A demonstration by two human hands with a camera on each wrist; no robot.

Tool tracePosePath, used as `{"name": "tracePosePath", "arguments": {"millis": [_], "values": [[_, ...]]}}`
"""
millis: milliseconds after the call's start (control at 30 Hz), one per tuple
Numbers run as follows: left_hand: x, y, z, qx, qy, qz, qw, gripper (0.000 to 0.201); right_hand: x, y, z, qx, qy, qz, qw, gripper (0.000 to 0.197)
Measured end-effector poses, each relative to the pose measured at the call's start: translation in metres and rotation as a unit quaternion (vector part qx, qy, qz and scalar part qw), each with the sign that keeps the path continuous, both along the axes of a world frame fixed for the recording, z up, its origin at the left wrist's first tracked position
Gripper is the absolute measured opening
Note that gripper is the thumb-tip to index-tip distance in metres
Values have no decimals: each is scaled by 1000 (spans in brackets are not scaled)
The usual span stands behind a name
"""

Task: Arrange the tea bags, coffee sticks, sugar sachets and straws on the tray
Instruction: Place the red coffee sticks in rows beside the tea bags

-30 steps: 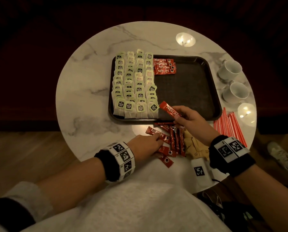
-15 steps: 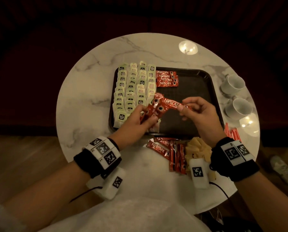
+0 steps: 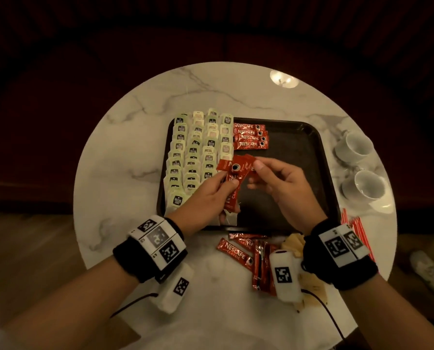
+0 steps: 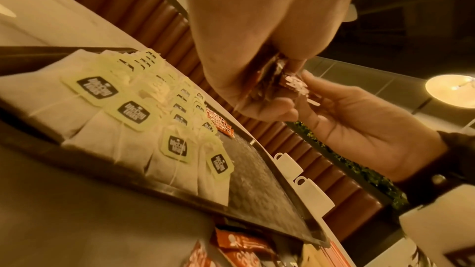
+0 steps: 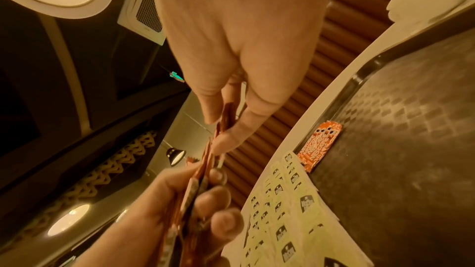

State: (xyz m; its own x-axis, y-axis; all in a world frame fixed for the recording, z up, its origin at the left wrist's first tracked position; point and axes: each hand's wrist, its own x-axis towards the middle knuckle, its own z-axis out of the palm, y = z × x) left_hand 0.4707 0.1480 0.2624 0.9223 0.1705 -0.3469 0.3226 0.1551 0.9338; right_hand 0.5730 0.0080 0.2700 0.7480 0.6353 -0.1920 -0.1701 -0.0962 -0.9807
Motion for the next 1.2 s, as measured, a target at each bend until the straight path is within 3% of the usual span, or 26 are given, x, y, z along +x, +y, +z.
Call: {"name": "tracePosePath", "arguments": {"millis": [133, 267, 467, 700, 967, 1100, 1200], "values": [[7, 0, 2, -31, 3, -13, 999, 16, 0, 9, 1, -3, -12, 8, 1000, 22], [13, -1, 2, -95, 12, 5, 995, 49, 4, 13, 0, -11, -31, 7, 999, 24], [18, 7, -8, -82, 5, 38, 996, 13, 15, 13, -5, -6, -10, -6, 1000, 26], [29, 29, -12, -27, -32, 175, 984, 22, 34, 2, -15, 22, 9, -54, 998, 23], [38, 35, -18, 40, -33, 147, 988, 7, 43, 5, -21, 52, 20, -91, 994, 32], [44, 37, -27, 124, -18, 169, 978, 22, 49, 6, -32, 29, 51, -95, 994, 17], [47, 37, -28, 121, -14, 202, 972, 23, 65, 6, -48, -12, 77, -148, 986, 16]]}}
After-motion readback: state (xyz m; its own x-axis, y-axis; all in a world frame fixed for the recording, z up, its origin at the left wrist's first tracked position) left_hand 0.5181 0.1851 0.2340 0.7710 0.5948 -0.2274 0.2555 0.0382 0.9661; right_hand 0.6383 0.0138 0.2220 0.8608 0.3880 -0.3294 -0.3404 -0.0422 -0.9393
